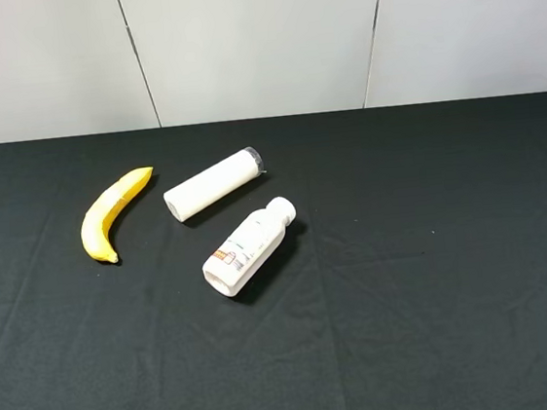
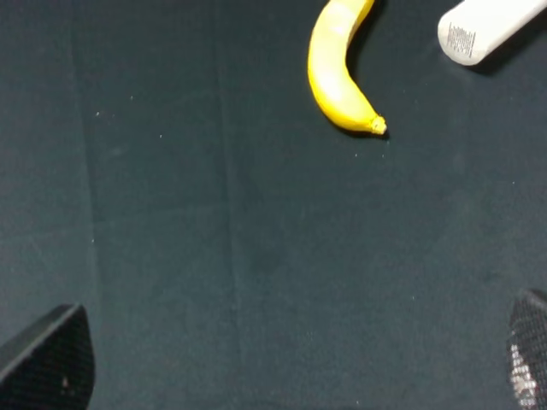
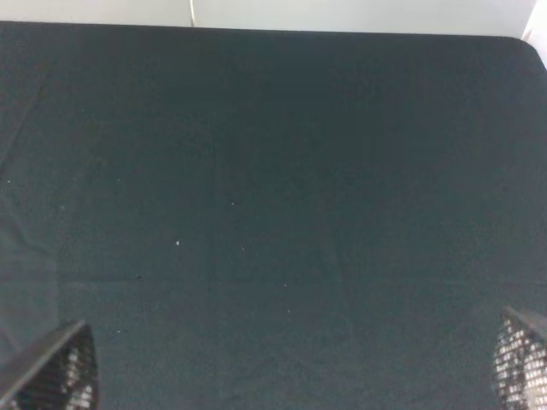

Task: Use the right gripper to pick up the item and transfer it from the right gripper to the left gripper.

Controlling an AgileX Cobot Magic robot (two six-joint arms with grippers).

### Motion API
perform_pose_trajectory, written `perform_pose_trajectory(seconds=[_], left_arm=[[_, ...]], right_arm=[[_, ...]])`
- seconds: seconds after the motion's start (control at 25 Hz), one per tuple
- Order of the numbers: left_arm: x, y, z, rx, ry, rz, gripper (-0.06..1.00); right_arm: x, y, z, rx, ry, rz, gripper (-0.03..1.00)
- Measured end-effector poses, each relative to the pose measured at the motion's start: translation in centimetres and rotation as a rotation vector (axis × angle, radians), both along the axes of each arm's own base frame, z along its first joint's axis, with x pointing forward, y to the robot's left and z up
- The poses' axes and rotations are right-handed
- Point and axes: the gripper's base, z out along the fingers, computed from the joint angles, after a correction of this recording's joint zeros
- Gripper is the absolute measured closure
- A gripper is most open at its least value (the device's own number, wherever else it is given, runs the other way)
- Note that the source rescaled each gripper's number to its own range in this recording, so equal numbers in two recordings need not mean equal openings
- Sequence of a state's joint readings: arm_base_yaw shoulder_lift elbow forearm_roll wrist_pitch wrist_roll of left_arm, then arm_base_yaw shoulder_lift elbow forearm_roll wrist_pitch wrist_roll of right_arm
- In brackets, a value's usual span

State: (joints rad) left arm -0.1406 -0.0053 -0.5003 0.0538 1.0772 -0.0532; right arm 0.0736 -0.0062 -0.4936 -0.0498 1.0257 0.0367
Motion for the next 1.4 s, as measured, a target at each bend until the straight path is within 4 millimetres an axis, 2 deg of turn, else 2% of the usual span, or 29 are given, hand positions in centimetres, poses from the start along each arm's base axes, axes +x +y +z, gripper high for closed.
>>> perform_pose_trajectory(seconds=[1.08, 1.4], left_arm=[[0.16, 0.17, -0.06, 0.038, -0.013, 0.0, 0.02], [0.1, 0.01, -0.06, 0.042, -0.01, 0.163, 0.02]], right_arm=[[0.0, 0.01, 0.0, 0.001, 0.0, 0.001, -0.03], [0.0, 0.01, 0.0, 0.001, 0.0, 0.001, -0.03]])
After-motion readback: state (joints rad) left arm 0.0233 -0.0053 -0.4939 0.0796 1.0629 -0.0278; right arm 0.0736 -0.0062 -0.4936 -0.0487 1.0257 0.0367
